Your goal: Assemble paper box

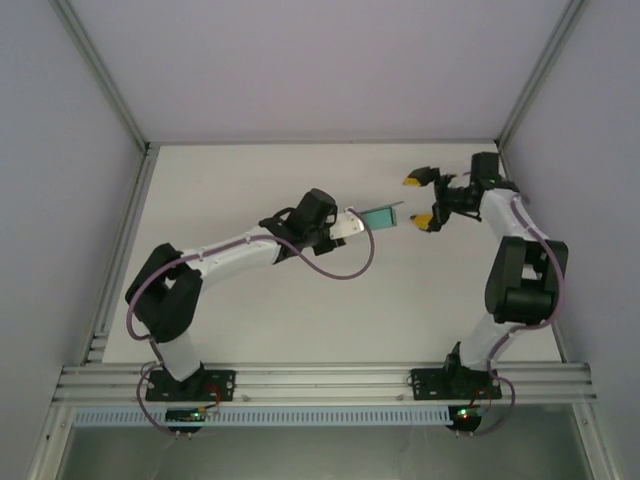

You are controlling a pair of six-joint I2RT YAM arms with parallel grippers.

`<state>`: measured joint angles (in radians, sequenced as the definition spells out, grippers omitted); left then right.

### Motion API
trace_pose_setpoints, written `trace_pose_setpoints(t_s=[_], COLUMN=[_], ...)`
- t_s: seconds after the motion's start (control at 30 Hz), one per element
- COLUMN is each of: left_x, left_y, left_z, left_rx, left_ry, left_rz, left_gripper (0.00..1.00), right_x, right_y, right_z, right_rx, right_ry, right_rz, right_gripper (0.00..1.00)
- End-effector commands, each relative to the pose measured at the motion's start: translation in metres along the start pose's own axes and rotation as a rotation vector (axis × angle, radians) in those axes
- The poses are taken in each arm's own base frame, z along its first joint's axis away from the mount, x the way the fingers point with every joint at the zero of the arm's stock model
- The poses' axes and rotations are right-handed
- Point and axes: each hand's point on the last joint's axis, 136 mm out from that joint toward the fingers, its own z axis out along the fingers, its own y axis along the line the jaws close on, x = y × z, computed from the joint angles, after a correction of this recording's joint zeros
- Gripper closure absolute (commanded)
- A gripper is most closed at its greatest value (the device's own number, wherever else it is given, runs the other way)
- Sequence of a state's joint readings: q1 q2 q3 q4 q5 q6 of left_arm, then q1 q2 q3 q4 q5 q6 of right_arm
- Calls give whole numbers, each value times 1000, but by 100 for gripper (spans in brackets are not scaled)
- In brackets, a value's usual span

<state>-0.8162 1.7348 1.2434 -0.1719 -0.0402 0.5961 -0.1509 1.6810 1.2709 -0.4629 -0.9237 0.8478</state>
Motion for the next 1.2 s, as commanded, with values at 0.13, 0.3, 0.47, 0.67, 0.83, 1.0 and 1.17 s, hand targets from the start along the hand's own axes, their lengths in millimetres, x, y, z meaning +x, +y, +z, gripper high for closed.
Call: trace_pose_setpoints(t_s=[0.13, 0.3, 0.47, 0.67, 0.83, 1.0, 1.17], left_x=[33, 52, 63, 72, 78, 77, 75], left_y=[-39, -52, -55, -54, -58, -59, -59], left_z=[-39, -43, -40, -26, -16, -14, -13], left_rx=[320, 403, 430, 429, 451, 455, 458], left_ry=[158, 251, 331, 383, 410, 397, 391], left_rz=[-90, -97, -88, -65, -55, -49, -50], left_gripper=[62, 60, 60, 58, 58, 59, 59], right_x=[9, 71, 114, 131, 127, 121, 111], right_y=[57, 32, 22, 8, -4, -15, -25], right_z=[-34, -9, -8, 1, 15, 31, 47], right_rx=[406, 291, 181, 134, 187, 212, 265], right_ry=[-389, -204, 57, 308, 380, 477, 577], right_rz=[-1299, -1719, -1842, -1817, -1858, -1858, -1876], right_gripper=[1, 1, 1, 15, 22, 25, 36])
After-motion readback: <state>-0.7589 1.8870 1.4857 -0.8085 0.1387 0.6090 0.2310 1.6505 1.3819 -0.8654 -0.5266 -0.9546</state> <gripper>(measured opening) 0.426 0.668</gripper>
